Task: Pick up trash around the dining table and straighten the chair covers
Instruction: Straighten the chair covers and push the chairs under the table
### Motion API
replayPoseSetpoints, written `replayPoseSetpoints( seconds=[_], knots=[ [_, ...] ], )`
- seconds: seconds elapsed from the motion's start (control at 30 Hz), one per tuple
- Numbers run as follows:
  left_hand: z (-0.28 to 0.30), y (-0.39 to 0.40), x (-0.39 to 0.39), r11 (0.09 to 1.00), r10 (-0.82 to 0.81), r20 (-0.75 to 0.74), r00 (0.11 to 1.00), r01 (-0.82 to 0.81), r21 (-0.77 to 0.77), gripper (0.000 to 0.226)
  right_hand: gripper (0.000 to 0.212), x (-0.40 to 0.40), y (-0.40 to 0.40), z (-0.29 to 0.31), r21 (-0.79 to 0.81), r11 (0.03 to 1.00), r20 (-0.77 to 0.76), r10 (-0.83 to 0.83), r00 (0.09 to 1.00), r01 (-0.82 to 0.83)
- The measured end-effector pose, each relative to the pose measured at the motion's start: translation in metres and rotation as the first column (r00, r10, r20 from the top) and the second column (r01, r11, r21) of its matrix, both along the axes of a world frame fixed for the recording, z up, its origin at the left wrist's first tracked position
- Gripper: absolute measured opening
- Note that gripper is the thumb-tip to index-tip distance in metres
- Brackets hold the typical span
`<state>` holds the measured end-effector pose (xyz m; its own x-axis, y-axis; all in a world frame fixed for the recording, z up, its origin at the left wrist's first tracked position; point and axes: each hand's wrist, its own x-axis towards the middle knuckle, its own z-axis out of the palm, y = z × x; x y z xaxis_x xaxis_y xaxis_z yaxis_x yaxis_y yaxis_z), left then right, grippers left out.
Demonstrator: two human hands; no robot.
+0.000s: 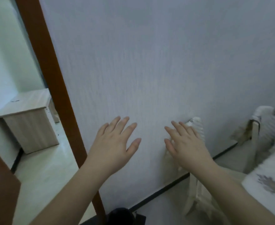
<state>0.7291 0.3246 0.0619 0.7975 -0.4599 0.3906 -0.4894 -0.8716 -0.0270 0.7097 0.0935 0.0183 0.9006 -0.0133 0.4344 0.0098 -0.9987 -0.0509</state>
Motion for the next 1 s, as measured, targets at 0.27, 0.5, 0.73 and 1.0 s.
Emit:
replayPoseSetpoints(
  seconds=[0.27, 0.5, 0.73, 1.0],
  knots=[
    [-0.024, -0.096, 0.125, 0.955, -0.292, -0.049, 0.955, 0.293, 0.037, 0.072, 0.055, 0.037, -0.077, -0.021, 0.038, 0.942, -0.023, -0.333, 0.943, 0.333],
    [-0.054, -0.221, 0.217, 0.906, -0.419, -0.060, 0.906, 0.422, 0.045, 0.074, 0.057, 0.083, -0.173, -0.042, 0.033, 0.881, -0.086, -0.469, 0.879, 0.473],
    [-0.076, -0.327, 0.296, 0.886, -0.453, -0.092, 0.887, 0.460, 0.065, 0.069, 0.056, 0.173, -0.247, -0.069, 0.129, 0.867, -0.138, -0.465, 0.875, 0.481],
    [-0.127, -0.394, 0.373, 0.862, -0.504, -0.071, 0.861, 0.506, 0.016, 0.056, 0.063, 0.247, -0.283, -0.110, 0.239, 0.857, -0.204, -0.415, 0.887, 0.456]
  ],
)
